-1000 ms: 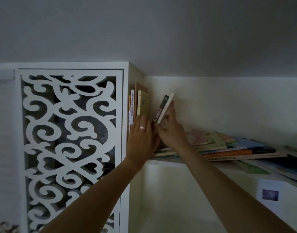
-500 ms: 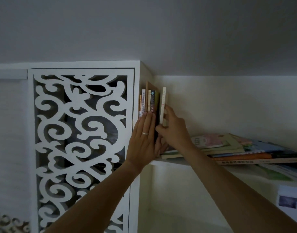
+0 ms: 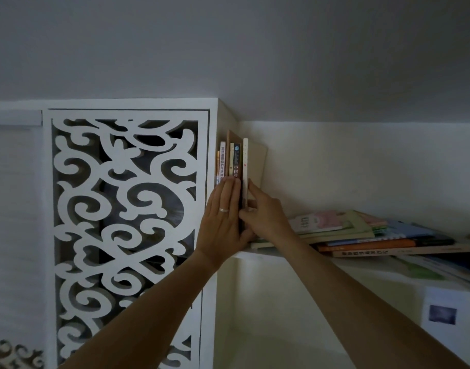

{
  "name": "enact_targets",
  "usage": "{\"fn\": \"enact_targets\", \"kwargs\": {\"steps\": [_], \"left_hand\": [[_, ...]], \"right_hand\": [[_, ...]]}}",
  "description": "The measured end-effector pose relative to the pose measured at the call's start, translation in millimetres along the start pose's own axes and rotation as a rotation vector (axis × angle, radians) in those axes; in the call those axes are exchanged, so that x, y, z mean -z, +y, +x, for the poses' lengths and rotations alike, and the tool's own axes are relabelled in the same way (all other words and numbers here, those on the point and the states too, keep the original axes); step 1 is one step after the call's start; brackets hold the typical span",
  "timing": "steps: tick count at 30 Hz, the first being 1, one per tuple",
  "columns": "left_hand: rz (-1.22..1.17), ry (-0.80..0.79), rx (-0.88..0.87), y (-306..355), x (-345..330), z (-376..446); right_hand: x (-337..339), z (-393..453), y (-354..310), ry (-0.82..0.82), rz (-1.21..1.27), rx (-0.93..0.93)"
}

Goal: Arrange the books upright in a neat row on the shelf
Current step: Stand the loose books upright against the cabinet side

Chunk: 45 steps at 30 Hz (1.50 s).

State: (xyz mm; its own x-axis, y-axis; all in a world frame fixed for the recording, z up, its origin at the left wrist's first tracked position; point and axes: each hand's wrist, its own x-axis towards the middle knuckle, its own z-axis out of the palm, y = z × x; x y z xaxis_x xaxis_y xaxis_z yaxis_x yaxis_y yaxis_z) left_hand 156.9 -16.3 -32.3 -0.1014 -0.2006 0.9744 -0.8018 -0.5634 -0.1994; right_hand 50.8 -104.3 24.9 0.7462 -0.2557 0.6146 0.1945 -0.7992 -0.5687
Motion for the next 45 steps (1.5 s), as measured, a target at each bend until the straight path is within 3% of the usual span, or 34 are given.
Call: {"fn": "enact_targets", "kwargs": {"steps": [5,9,11,14,17,23,28,36,39,41,45], "left_hand": [[0.098,-0.092,-0.118,4.9,9.0,6.7],[0.257,-0.378,-0.373,3.0,5.7,16.8],[0.351,-0.506,-0.386,5.0,6.2,22.4],[0.37,-0.535,-0.328,11.0,7.8,25.0],[0.366,-0.514,-0.271,16.4,9.5,25.1],[0.219,-0.402,-0.155,25.3,7.5,26.8],[0.122,-0.367,-0.07,29.0,0.4,27.6],[0.061,-0.337,0.047,36.7,-6.0,30.7],[0.066,-0.307,0.078,41.2,-11.8,27.8],[0.05,-0.254,0.064,40.1,-14.7,24.4],[0.019,-0.124,0.028,36.7,-21.9,17.7]], "right_hand": [[34.2,-0.1,-0.7,-0.285,-0.227,-0.05],[91.3,1.3,10.6,-0.393,-0.678,-0.13],[115.9,-1.6,19.9,-0.446,-0.785,-0.226],[137.6,-8.5,32.4,-0.524,-0.815,-0.267],[142.9,-11.1,42.5,-0.415,-0.753,-0.216],[133.2,-14.2,58.5,-0.2,-0.944,0.001],[113.0,-14.6,63.5,0.171,-1.148,0.219],[97.6,-10.9,53.5,0.314,-0.998,0.324],[86.5,-8.3,50.7,0.354,-0.65,0.299],[75.4,-8.0,47.2,0.252,-0.35,0.259],[50.4,-4.7,30.6,0.036,-0.113,0.302]]}}
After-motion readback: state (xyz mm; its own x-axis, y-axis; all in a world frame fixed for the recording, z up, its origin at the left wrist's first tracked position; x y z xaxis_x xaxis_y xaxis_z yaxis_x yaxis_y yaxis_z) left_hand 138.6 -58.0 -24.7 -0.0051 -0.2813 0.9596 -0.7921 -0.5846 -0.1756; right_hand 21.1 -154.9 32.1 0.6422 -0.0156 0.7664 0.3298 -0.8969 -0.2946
